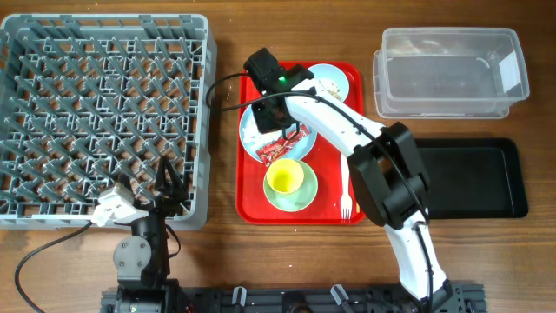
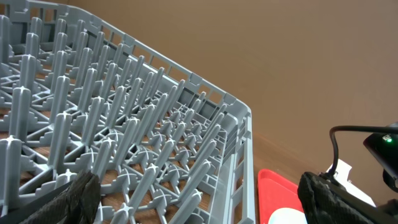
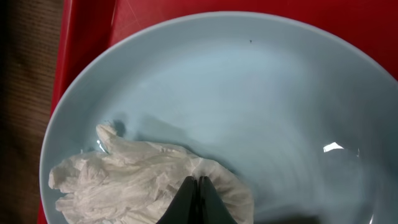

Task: Sort waste into correct bins and load items into the dishwasher rack
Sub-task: 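Carry the napkin with the right gripper and drop it in the clear bin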

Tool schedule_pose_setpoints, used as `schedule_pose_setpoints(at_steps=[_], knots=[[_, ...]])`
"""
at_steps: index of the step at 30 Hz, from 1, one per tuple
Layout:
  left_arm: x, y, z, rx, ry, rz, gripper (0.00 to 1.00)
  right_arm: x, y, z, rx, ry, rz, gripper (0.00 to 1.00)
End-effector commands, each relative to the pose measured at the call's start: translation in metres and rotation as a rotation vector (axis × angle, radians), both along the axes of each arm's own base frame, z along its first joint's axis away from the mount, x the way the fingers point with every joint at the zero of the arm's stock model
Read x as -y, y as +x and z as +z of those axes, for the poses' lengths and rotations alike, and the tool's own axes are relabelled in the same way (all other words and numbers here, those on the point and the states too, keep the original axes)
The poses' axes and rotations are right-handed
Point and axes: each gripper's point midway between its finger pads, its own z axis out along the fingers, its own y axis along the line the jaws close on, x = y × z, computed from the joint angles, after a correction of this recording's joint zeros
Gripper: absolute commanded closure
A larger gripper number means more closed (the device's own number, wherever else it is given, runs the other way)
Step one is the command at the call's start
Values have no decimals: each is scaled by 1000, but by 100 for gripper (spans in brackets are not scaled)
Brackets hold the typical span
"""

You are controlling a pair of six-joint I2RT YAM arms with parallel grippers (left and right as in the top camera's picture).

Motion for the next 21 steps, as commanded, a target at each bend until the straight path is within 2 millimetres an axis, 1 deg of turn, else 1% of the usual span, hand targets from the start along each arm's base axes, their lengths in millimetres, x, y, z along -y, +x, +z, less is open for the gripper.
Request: schedule_pose_setpoints(at_steps=[1, 3, 4, 5, 7, 8, 10, 12, 14, 15, 16, 17, 18, 19, 20, 21], knots=[[-4, -1, 0, 3, 8, 19, 0, 1, 4, 18, 32, 13, -43, 95], [-4, -1, 0, 3, 8, 19, 0, 0, 9, 41, 75, 41, -56, 96], [-4, -1, 0, 3, 8, 19, 0, 1, 12, 58, 110, 58, -63, 96], [-4, -1, 0, 3, 8, 19, 0, 5, 17, 77, 152, 67, -76, 96], [-4, -1, 0, 3, 8, 19, 0, 13, 23, 103, 212, 79, -105, 96], [-4, -1, 0, 3, 8, 19, 0, 22, 27, 127, 264, 89, -140, 96], [-4, -1, 0, 3, 8, 19, 0, 34, 31, 161, 327, 123, -169, 96], [-4, -1, 0, 3, 8, 19, 0, 56, 36, 198, 394, 165, -231, 96], [-4, -1, 0, 3, 8, 19, 0, 89, 43, 228, 463, 170, -326, 96], [-4, -1, 0, 3, 8, 19, 0, 115, 47, 242, 501, 155, -401, 96], [-4, -1, 0, 3, 8, 19, 0, 138, 50, 251, 531, 134, -468, 96], [-4, -1, 0, 3, 8, 19, 0, 175, 54, 261, 560, 103, -564, 96], [-4, -1, 0, 3, 8, 19, 0, 196, 57, 263, 570, 85, -610, 96], [-4, -1, 0, 3, 8, 19, 0, 227, 62, 263, 571, 64, -670, 96], [-4, -1, 0, 3, 8, 19, 0, 253, 65, 259, 564, 41, -723, 96], [-4, -1, 0, 3, 8, 19, 0, 274, 68, 254, 556, 23, -766, 96]])
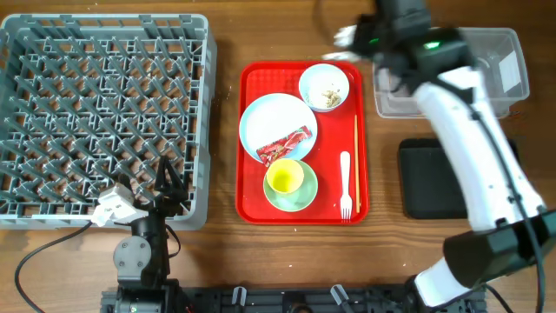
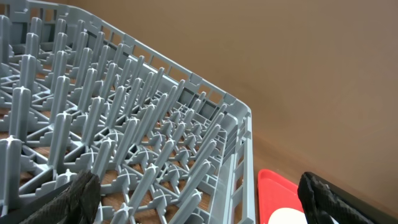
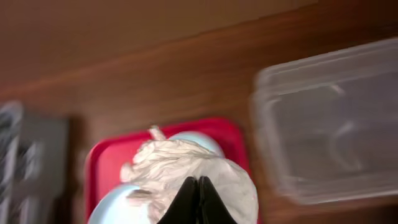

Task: Sort waste into correct bins and load items into the dishwasher rack
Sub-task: 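Carry the napkin with the right gripper and drop it in the clear bin, then reach the right gripper to the plate and grasp the red wrapper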

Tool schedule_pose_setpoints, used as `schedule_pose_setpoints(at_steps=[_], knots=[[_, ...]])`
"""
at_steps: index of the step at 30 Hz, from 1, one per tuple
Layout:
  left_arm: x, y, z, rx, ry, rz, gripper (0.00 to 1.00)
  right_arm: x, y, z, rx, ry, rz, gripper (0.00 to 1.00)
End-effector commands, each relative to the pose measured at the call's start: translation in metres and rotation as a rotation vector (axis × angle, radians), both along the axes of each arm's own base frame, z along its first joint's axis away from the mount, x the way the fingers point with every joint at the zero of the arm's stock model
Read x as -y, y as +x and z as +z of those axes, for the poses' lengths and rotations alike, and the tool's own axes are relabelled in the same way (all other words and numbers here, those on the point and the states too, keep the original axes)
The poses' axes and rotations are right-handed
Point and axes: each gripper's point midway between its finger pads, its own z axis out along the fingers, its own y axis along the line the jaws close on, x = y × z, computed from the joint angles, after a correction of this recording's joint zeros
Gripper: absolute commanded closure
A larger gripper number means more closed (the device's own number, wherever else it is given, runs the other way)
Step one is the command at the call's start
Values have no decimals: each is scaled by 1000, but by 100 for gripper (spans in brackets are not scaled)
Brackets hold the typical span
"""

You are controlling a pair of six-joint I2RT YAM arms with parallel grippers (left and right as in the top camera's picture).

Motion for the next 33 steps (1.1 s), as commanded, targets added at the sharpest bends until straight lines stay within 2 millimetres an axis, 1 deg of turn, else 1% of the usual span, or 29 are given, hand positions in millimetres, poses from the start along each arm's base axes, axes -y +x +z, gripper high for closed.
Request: schedule_pose_setpoints(at_steps=[1, 2, 4, 5, 6, 9, 11, 12, 13, 14, 15, 16, 17, 18, 19, 21, 23, 24, 25, 27, 28, 30, 31, 32, 33], knots=[[-4, -1, 0, 3, 8, 19, 0, 93, 9, -5, -13, -23, -225, 96], [-4, -1, 0, 3, 8, 19, 0, 105, 12, -11, -28, -19, -226, 96], [-4, -1, 0, 3, 8, 19, 0, 136, 16, -25, -60, -12, -274, 96], [-4, -1, 0, 3, 8, 19, 0, 148, 19, -32, -70, -14, -297, 96], [-4, -1, 0, 3, 8, 19, 0, 155, 21, -39, -79, -10, -305, 96], [-4, -1, 0, 3, 8, 19, 0, 164, 25, -56, -116, 6, -292, 96], [-4, -1, 0, 3, 8, 19, 0, 164, 29, -59, -116, 13, -288, 96], [-4, -1, 0, 3, 8, 19, 0, 164, 30, -59, -110, 14, -288, 92], [-4, -1, 0, 3, 8, 19, 0, 164, 31, -58, -106, 15, -287, 61], [-4, -1, 0, 3, 8, 19, 0, 161, 32, -58, -105, 23, -271, 20], [-4, -1, 0, 3, 8, 19, 0, 156, 34, -58, -105, 27, -228, 0], [-4, -1, 0, 3, 8, 19, 0, 150, 35, -58, -108, 32, -177, 0], [-4, -1, 0, 3, 8, 19, 0, 139, 35, -59, -113, 48, -99, 0], [-4, -1, 0, 3, 8, 19, 0, 121, 33, -57, -118, 88, 15, 0], [-4, -1, 0, 3, 8, 19, 0, 105, 31, -55, -118, 131, 91, 0], [-4, -1, 0, 3, 8, 19, 0, 57, 19, -46, -132, 304, 258, 0], [-4, -1, 0, 3, 8, 19, 0, 12, 2, -42, -186, 449, 359, 0], [-4, -1, 0, 3, 8, 19, 0, -2, -5, -44, -218, 468, 369, 0], [-4, -1, 0, 3, 8, 19, 0, -23, -13, -49, -260, 461, 384, 1], [-4, -1, 0, 3, 8, 19, 0, -51, -25, -61, -321, 395, 366, 0], [-4, -1, 0, 3, 8, 19, 0, -62, -31, -70, -351, 332, 311, 0], [-4, -1, 0, 3, 8, 19, 0, -70, -40, -83, -385, 247, 189, 3], [-4, -1, 0, 3, 8, 19, 0, -75, -49, -94, -412, 208, 62, 8], [-4, -1, 0, 3, 8, 19, 0, -86, -59, -107, -438, 202, -34, 12], [-4, -1, 0, 3, 8, 19, 0, -92, -63, -113, -447, 202, -53, 12]])
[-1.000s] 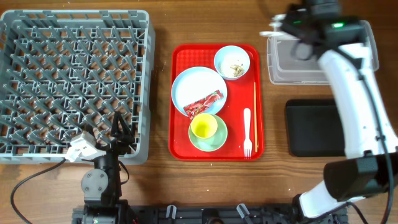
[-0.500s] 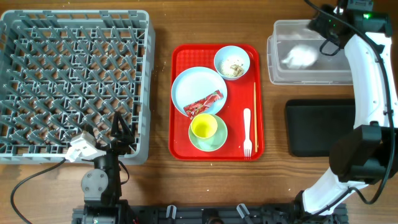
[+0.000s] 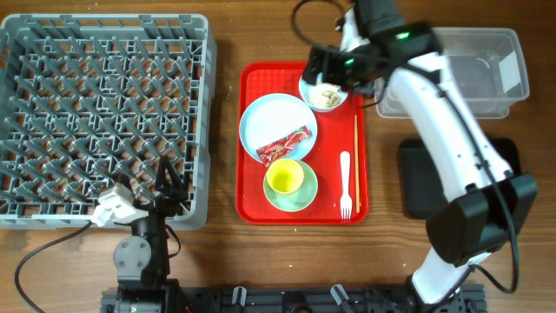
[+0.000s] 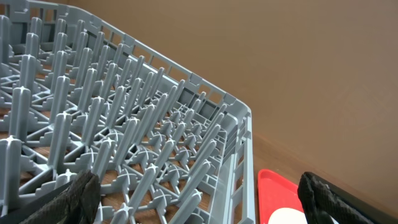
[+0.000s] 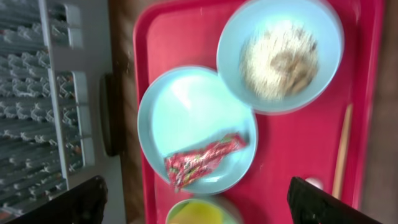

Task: Sort waste into correct bins and load items into the dishwasher rack
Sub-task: 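Reach the right gripper to the plate and grasp the red wrapper, then carry the red wrapper with the right gripper into the clear bin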

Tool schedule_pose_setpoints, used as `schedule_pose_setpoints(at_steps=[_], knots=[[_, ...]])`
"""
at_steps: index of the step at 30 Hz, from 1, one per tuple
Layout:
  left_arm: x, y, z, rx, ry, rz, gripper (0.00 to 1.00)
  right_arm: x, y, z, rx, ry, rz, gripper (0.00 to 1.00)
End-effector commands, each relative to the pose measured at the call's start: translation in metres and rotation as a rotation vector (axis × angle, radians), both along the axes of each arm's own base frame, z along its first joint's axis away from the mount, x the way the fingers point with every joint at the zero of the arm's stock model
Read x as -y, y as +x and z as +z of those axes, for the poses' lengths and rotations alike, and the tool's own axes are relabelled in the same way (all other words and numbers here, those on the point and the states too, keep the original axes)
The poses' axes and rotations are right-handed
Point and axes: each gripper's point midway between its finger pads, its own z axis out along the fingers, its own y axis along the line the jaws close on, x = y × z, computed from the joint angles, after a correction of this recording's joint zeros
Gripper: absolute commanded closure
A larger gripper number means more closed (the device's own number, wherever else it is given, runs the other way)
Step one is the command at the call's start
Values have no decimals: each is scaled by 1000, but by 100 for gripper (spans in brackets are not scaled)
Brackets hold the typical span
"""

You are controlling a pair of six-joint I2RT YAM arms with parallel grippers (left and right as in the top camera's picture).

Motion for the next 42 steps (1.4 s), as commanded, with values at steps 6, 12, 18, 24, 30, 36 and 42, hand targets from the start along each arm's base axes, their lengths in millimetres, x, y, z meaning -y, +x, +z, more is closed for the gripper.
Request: schedule_pose_setpoints(at_steps=[6, 12, 18, 24, 30, 36, 42], knots=[[-4, -1, 0, 3, 8, 19, 0, -20, -35, -101, -208, -193, -390, 22], [-4, -1, 0, 3, 8, 19, 0, -37, -38, -163, -328, -204, -359, 42], [-4, -1, 0, 3, 8, 19, 0, -45, -34, -182, -337, -187, -345, 48], [-4, -1, 0, 3, 8, 19, 0, -60, -39, -195, -346, -183, -312, 53], [-4, -1, 0, 3, 8, 19, 0, -59, -38, -196, -310, -220, -283, 96], [-4, -1, 0, 3, 8, 19, 0, -61, -1, -152, -199, -145, -153, 96], [-4, -1, 0, 3, 8, 19, 0, -18, 55, -18, 82, 28, -235, 96]])
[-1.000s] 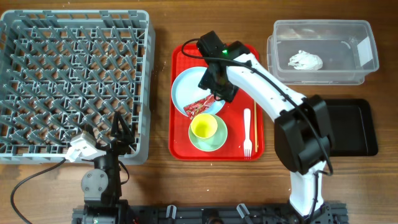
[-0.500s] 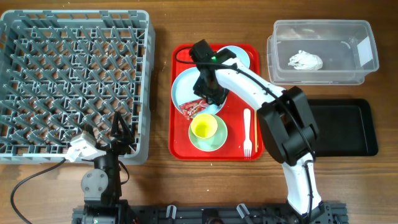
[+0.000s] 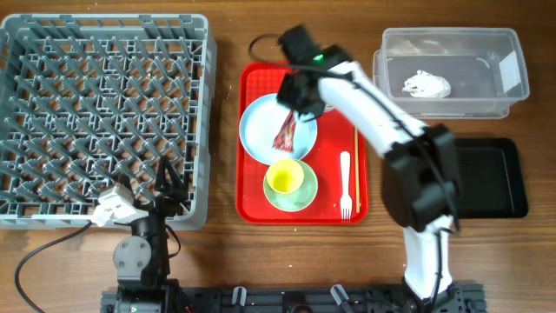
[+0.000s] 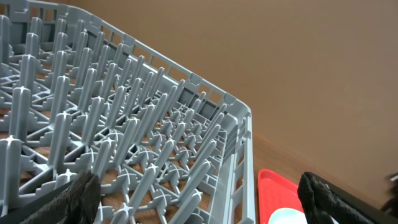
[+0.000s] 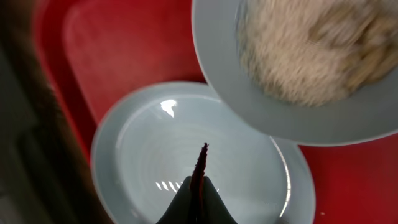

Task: Sort waste into correct bins and load items into the dishwasher rack
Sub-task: 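Carry the red wrapper with the right gripper into the clear bin, then grasp the rim of the small blue rice bowl with the right gripper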

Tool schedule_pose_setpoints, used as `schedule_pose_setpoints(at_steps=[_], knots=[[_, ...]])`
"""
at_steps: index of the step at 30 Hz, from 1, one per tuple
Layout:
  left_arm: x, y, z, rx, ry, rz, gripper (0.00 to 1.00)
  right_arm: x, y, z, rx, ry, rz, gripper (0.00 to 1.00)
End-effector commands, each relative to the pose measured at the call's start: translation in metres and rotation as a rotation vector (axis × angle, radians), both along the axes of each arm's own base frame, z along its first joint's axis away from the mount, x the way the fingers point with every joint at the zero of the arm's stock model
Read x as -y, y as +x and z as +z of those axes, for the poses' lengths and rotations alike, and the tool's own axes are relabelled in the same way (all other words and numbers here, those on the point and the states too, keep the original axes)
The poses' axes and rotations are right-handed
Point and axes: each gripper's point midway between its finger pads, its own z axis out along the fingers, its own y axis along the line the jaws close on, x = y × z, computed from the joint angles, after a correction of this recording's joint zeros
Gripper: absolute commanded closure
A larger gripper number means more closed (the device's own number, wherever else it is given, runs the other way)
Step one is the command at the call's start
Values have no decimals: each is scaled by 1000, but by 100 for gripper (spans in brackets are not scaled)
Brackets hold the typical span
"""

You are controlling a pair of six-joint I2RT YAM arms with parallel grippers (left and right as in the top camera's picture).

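My right gripper (image 3: 294, 109) is over the red tray (image 3: 252, 187), shut on a red snack wrapper (image 3: 285, 133). The wrapper hangs edge-on (image 5: 200, 163) above the empty pale-blue plate (image 5: 143, 155). Beside the plate is a bowl of food scraps (image 5: 311, 56). A crumpled white napkin (image 3: 426, 84) lies in the clear plastic bin (image 3: 512, 61). My left gripper (image 4: 199, 202) is open and empty at the front right corner of the grey dishwasher rack (image 3: 104, 113). A yellow cup on a green saucer (image 3: 289, 180), a white fork (image 3: 345, 184) and a chopstick (image 3: 355, 152) are on the tray.
A black tray (image 3: 486, 178) lies on the wooden table at the right, in front of the clear bin. My right arm reaches across from the right edge over the tray's upper half. The rack fills the table's left side.
My right gripper was open and empty high above the tray, with the wrapper lying on the plate. Now it is low over the plate and shut on the wrapper, which hangs from it.
My right gripper was first shut on the white napkin on the plate. Then it held the napkin near the clear bin. Then it was open and empty over the tray. Now the napkin lies in the bin and the wrapper is held. The left arm never moved.
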Motion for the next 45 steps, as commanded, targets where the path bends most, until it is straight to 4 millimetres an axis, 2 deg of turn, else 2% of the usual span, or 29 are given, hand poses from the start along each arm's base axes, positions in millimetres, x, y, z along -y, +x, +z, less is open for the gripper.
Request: schedule_pose_setpoints(at_steps=[1, 3, 5, 8, 11, 13, 14, 15, 17, 18, 20, 23, 25, 27, 29, 31, 34, 36, 38, 40, 45], knots=[[-4, -1, 0, 3, 8, 19, 0, 46, 35, 104, 253, 42, -86, 96], [-4, -1, 0, 3, 8, 19, 0, 98, 48, 130, 333, -19, -201, 96], [-4, -1, 0, 3, 8, 19, 0, 165, 58, 147, 383, -91, -345, 96], [-4, -1, 0, 3, 8, 19, 0, 239, 68, 146, 392, -122, -495, 96], [-4, -1, 0, 3, 8, 19, 0, 295, 73, 141, 405, -137, -605, 96], [-4, -1, 0, 3, 8, 19, 0, 322, 76, 138, 415, -158, -630, 95], [-4, -1, 0, 3, 8, 19, 0, 331, 76, 134, 410, -165, -646, 89], [-4, -1, 0, 3, 8, 19, 0, 338, 76, 132, 409, -167, -658, 75], [-4, -1, 0, 3, 8, 19, 0, 348, 78, 128, 407, -169, -674, 16], [-4, -1, 0, 3, 8, 19, 0, 348, 78, 128, 406, -171, -675, 2], [-4, -1, 0, 3, 8, 19, 0, 345, 80, 131, 416, -167, -630, 0], [-4, -1, 0, 3, 8, 19, 0, 301, 87, 145, 448, -11, -369, 0], [-4, -1, 0, 3, 8, 19, 0, 249, 82, 169, 502, 190, -110, 1], [-4, -1, 0, 3, 8, 19, 0, 191, 65, 195, 558, 386, 165, 0], [-4, -1, 0, 3, 8, 19, 0, 157, 53, 197, 561, 429, 305, 0], [-4, -1, 0, 3, 8, 19, 0, 124, 42, 175, 504, 338, 404, 0], [-4, -1, 0, 3, 8, 19, 0, 100, 40, 137, 414, 117, 375, 0], [-4, -1, 0, 3, 8, 19, 0, 82, 33, 124, 378, 76, 379, 0], [-4, -1, 0, 3, 8, 19, 0, 47, 25, 116, 384, 84, 462, 0], [-4, -1, 0, 3, 8, 19, 0, 25, 24, 103, 396, 15, 495, 0], [-4, -1, 0, 3, 8, 19, 0, 28, 36, 52, 342, -253, 366, 3]])
